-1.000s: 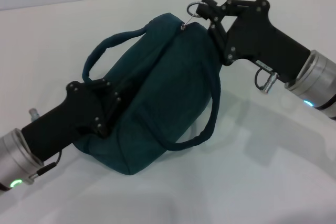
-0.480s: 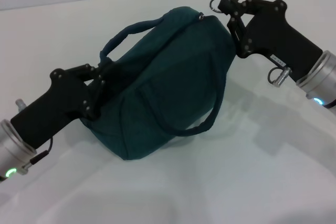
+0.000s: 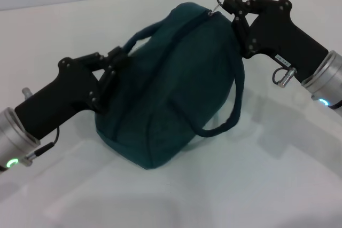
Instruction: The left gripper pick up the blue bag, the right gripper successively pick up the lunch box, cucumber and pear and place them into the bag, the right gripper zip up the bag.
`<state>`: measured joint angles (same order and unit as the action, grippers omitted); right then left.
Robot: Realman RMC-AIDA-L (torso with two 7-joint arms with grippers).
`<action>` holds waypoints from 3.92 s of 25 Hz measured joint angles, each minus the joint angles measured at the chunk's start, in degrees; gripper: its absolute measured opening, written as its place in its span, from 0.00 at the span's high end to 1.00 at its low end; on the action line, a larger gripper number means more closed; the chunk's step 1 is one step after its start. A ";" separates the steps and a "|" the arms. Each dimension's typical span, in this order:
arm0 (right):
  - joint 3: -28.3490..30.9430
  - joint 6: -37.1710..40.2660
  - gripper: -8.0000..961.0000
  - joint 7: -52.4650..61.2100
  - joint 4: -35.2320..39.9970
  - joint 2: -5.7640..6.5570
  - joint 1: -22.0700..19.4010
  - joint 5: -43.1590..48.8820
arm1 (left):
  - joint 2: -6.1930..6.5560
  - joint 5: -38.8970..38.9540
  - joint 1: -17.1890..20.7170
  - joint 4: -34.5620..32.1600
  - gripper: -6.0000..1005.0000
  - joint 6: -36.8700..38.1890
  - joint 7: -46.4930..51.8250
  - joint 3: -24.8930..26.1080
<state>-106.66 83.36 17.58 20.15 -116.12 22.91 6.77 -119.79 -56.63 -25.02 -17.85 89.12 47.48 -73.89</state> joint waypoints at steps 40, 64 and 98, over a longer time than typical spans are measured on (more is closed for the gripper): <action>0.33 -0.31 0.98 -0.09 -0.78 0.20 1.08 0.17 | 0.05 -17.86 -6.42 -16.91 0.86 -12.29 21.87 -0.07; 0.49 -2.19 0.96 3.06 -3.74 -0.07 0.21 -3.86 | 0.37 -14.46 -4.25 -12.55 0.96 -12.06 16.33 0.54; 1.10 -6.67 0.38 8.68 -4.10 5.47 1.71 0.76 | 0.44 -15.15 -4.33 -13.08 0.96 -9.86 14.56 -0.11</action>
<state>-105.56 76.69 26.26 16.05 -110.65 24.62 7.53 -119.35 -71.78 -29.35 -30.94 79.26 62.04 -74.00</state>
